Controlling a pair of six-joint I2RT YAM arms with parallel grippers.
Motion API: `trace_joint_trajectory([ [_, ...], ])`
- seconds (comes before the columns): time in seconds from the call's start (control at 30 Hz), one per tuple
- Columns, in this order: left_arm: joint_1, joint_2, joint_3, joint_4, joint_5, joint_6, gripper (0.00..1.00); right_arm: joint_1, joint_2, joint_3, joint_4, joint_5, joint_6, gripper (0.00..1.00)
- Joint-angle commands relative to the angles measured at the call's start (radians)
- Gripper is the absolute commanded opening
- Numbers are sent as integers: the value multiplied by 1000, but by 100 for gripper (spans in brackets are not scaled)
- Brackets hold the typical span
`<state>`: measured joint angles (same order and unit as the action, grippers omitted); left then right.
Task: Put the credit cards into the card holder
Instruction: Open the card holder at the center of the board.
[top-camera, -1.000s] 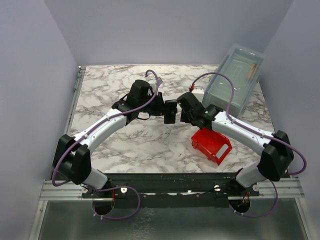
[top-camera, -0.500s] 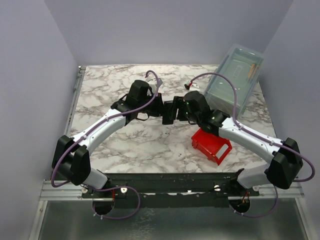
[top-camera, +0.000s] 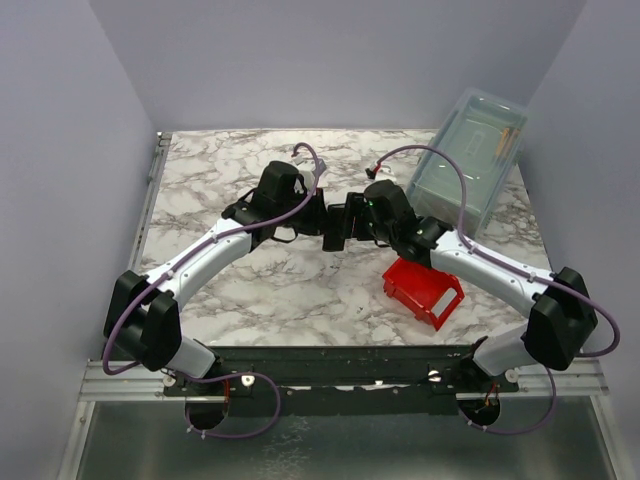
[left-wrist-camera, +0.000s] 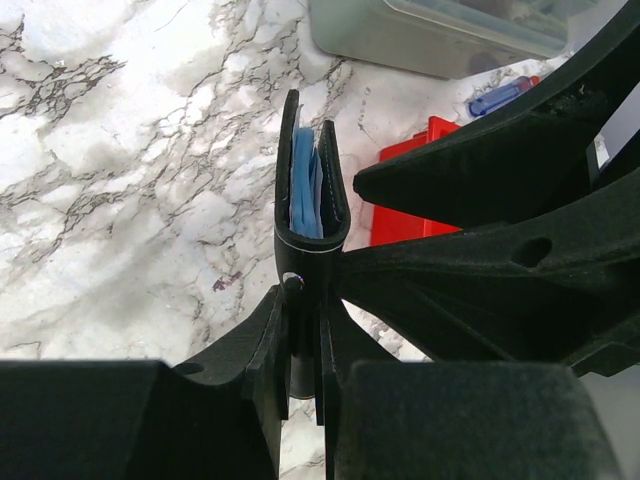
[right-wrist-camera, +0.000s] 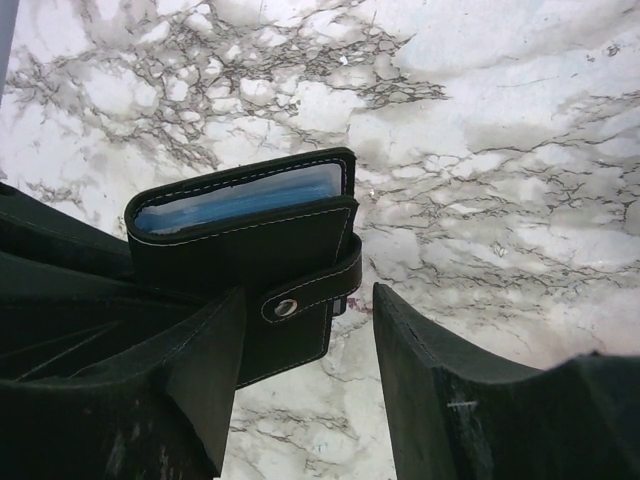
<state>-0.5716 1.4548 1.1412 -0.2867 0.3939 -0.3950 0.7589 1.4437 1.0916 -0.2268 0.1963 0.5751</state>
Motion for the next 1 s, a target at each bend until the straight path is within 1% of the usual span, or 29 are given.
trace_joint_trajectory([
  [0.0,-25,-49,12,47,91,2,0,-6,44,14,15,-12,-3,57],
  [0.13,-25,-47,14,47,85,2,0,-6,68,13,39,-111,-11,59],
  [0.2,-25,-52,14,47,71,3,0,-7,80,-5,52,-134,2,59],
  [0.3,-25,-49,18,49,60,0,0,-6,104,-25,47,-101,29,55],
  [0.47,-25,-53,14,55,46,-11,0,-7,162,8,-26,-21,57,48],
  [0.63,-17,-59,8,55,14,-12,0,-6,197,18,-75,-7,75,47],
  [0.77,-8,-70,6,56,16,-19,0,-6,218,23,-99,75,79,47],
  [0.83,-9,-69,3,57,11,-18,0,-6,252,57,-150,117,84,43],
  [0.97,-2,-71,2,55,-6,-19,0,-6,314,125,-249,182,99,28],
])
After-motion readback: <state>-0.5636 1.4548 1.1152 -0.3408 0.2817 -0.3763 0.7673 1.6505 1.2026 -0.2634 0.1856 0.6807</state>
